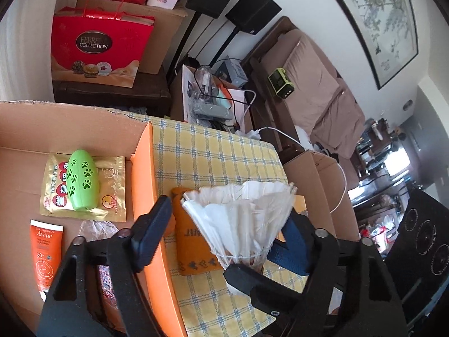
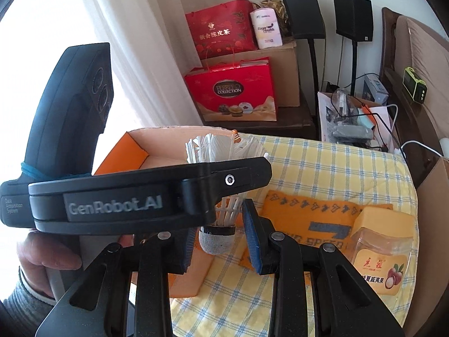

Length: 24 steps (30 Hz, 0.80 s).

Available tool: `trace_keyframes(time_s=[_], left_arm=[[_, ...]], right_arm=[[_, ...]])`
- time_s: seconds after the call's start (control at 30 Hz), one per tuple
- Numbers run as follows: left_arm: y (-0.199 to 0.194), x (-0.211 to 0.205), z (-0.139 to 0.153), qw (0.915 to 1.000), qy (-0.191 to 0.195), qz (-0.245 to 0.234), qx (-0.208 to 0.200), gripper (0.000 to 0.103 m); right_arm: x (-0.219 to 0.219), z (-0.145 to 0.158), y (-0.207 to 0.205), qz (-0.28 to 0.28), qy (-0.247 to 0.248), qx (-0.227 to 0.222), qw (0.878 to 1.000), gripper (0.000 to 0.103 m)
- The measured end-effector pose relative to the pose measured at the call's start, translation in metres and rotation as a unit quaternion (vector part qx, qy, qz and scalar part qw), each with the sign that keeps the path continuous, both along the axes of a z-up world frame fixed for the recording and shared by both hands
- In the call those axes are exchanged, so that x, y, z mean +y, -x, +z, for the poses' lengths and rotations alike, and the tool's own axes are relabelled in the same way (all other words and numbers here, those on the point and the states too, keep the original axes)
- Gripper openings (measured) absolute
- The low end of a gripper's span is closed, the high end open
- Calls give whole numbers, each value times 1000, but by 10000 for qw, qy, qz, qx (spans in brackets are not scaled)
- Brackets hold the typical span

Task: Organize objects
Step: 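Grasp the shuttlecock with the left gripper while the right gripper releases it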

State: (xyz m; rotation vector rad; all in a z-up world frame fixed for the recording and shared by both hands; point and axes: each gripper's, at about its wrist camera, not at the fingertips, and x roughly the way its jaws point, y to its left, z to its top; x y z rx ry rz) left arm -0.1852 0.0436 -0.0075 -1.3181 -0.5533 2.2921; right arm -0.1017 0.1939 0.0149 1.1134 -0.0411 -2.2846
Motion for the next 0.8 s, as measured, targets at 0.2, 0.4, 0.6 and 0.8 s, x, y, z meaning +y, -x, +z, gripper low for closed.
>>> trace_keyframes(time_s=[0.2, 0.4, 0.6, 0.8], left_arm=[[-1, 0, 1, 9999, 83, 15, 126, 54], [0, -13, 2, 9997, 106, 159, 177, 52], [-1, -36, 9, 9983, 242, 426, 328, 53], [-7, -42, 13, 9969, 427, 484, 441, 53]], right_arm=[[-4, 0, -2, 30, 3, -24, 10000, 34], [8, 2, -2, 12, 20, -83, 10000, 59], [27, -9, 11, 67, -72, -336, 9994, 66], [19, -50, 37, -19, -485, -629, 9968, 50]])
